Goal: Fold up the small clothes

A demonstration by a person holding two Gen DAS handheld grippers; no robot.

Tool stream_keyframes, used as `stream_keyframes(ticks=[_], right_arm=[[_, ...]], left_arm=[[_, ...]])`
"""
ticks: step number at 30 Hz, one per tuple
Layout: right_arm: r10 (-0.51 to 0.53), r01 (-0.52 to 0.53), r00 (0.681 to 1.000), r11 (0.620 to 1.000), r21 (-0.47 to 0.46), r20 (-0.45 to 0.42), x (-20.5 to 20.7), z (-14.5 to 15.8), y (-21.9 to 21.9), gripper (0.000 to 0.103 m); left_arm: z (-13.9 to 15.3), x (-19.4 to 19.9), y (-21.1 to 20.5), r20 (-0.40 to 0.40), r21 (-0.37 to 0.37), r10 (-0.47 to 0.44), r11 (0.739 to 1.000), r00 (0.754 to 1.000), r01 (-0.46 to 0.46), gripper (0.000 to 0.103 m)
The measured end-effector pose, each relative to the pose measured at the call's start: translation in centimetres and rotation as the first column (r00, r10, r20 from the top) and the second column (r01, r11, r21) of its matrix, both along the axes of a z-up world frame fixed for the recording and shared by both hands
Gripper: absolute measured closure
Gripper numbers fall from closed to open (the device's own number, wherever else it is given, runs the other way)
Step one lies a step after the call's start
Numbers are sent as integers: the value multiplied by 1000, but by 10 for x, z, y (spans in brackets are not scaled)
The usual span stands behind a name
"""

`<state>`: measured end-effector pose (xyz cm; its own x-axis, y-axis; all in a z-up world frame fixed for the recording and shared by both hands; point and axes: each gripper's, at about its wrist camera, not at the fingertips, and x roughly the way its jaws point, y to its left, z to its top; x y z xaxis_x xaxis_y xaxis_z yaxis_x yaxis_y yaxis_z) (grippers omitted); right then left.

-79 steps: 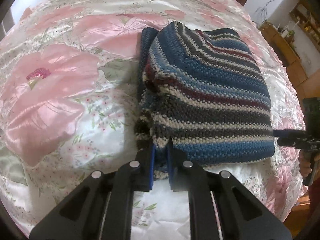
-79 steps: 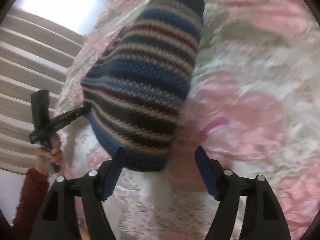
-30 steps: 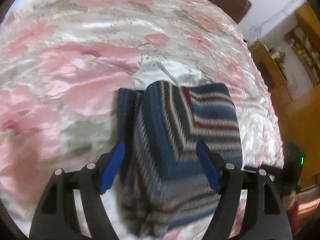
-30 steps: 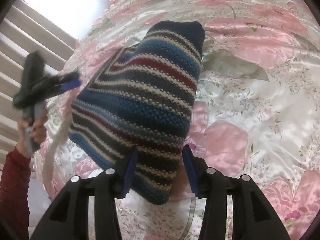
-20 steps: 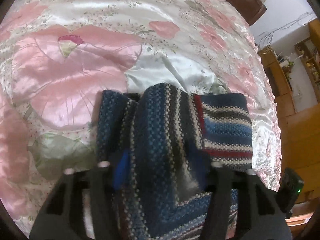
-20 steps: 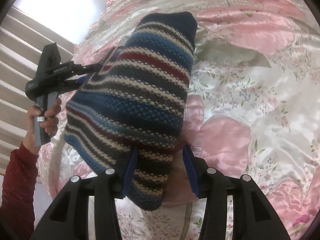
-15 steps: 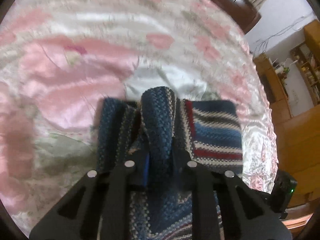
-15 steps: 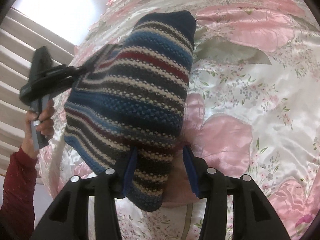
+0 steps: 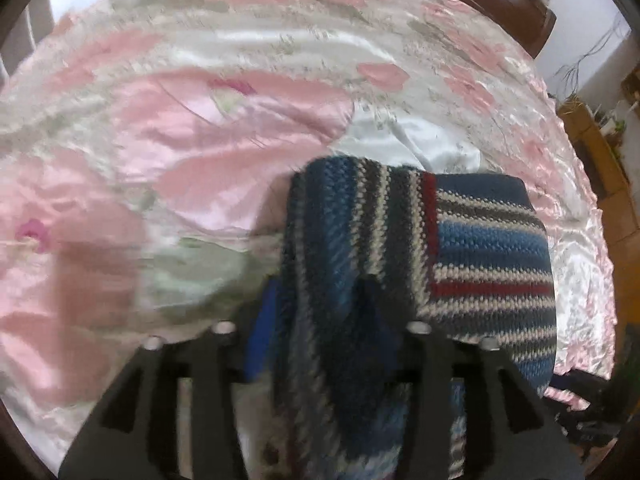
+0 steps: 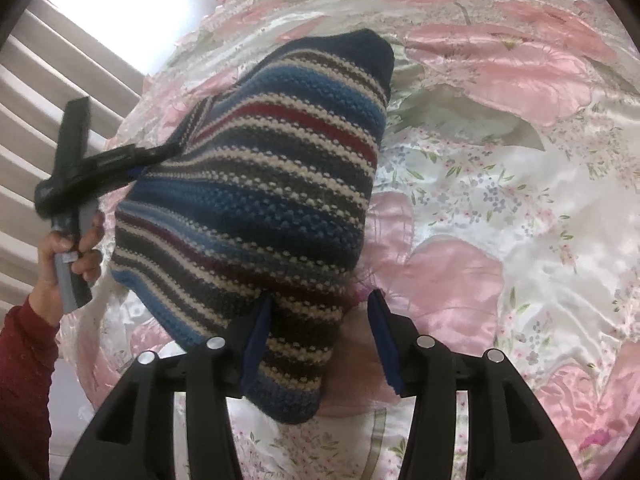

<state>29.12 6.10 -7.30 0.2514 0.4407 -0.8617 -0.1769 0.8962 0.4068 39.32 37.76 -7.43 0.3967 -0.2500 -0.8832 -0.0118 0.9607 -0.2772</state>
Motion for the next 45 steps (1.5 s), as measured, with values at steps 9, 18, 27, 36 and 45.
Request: stream_keyframes(ticks=[9, 18, 27, 36, 45], right_arm=[[50, -52, 997, 998, 32, 55, -12, 33, 15, 53], [82, -81, 996, 996, 35, -21, -29, 3, 35, 53], [73, -73, 997, 997, -7, -20, -32, -17, 46, 52], [9, -9, 1000, 1000, 28, 15, -21, 19, 19, 36], [-84, 88, 996, 989, 119, -35, 29, 18, -10, 23]], left_arm=[[53, -64, 3, 80, -61, -41, 997, 996, 46, 53], [15, -100, -31, 41, 15, -160, 987, 986, 160, 54], [-10, -115, -42, 38, 152, -201, 969, 979, 193, 53], [23, -110, -6, 5, 41, -127, 991, 992, 127, 24], [-9, -41, 30, -152, -218, -62, 976, 986, 28, 19]])
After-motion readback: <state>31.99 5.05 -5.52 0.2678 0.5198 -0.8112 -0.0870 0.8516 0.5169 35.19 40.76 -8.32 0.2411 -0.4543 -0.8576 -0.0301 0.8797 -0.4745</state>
